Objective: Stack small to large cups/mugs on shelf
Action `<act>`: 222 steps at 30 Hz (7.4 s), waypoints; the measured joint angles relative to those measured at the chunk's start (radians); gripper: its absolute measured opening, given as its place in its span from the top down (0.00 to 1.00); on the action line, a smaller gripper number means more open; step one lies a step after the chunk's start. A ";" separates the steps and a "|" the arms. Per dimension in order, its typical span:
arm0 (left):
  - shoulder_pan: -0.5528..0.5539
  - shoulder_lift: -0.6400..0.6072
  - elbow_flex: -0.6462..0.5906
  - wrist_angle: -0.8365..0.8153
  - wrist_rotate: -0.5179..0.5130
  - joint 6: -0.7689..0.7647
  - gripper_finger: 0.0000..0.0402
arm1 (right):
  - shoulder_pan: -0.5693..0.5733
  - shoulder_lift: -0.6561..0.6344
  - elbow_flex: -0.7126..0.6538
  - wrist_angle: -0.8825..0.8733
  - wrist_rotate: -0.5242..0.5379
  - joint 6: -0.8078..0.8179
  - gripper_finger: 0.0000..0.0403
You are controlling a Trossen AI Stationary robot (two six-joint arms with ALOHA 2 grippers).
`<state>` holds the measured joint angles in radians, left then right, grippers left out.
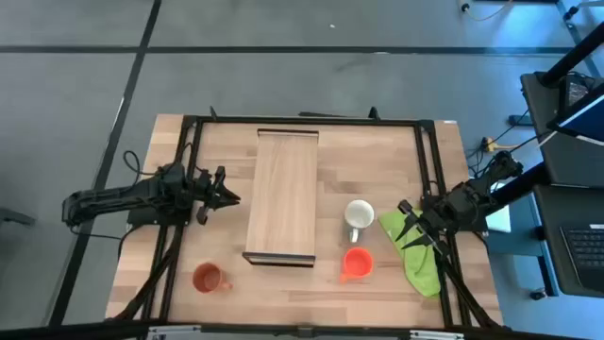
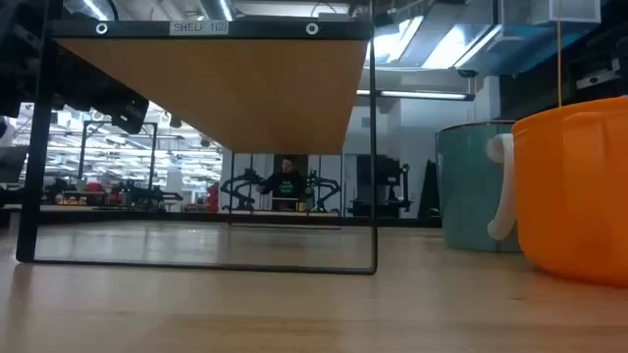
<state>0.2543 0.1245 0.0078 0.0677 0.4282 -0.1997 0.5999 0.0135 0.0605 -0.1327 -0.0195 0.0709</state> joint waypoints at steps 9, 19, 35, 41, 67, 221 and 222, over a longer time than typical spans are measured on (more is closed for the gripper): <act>0.000 0.000 0.000 0.000 0.000 0.000 0.87 | 0.000 0.000 0.000 0.000 0.000 0.000 0.71; 0.000 0.000 0.000 0.000 0.000 0.000 0.87 | 0.000 0.000 0.000 0.000 0.000 0.000 0.71; 0.000 0.000 0.000 0.000 0.000 0.000 0.87 | 0.000 0.000 0.000 0.000 0.000 0.000 0.71; 0.000 0.000 0.000 0.000 0.000 0.000 0.87 | 0.000 0.000 0.000 0.000 0.000 0.000 0.71; 0.000 0.000 0.000 0.000 0.000 0.000 0.87 | 0.000 0.000 0.000 0.349 0.060 -0.152 0.71; 0.000 0.000 0.000 0.000 0.000 0.000 0.87 | -0.551 1.685 1.315 -1.153 0.043 0.458 0.51; 0.000 0.000 0.000 0.000 0.000 0.000 0.87 | -0.552 1.685 1.312 -1.155 0.056 0.458 0.51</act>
<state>0.2539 0.1246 0.0075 0.0677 0.4282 -0.1994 0.0484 1.6981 1.3723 -1.2873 0.0360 0.5290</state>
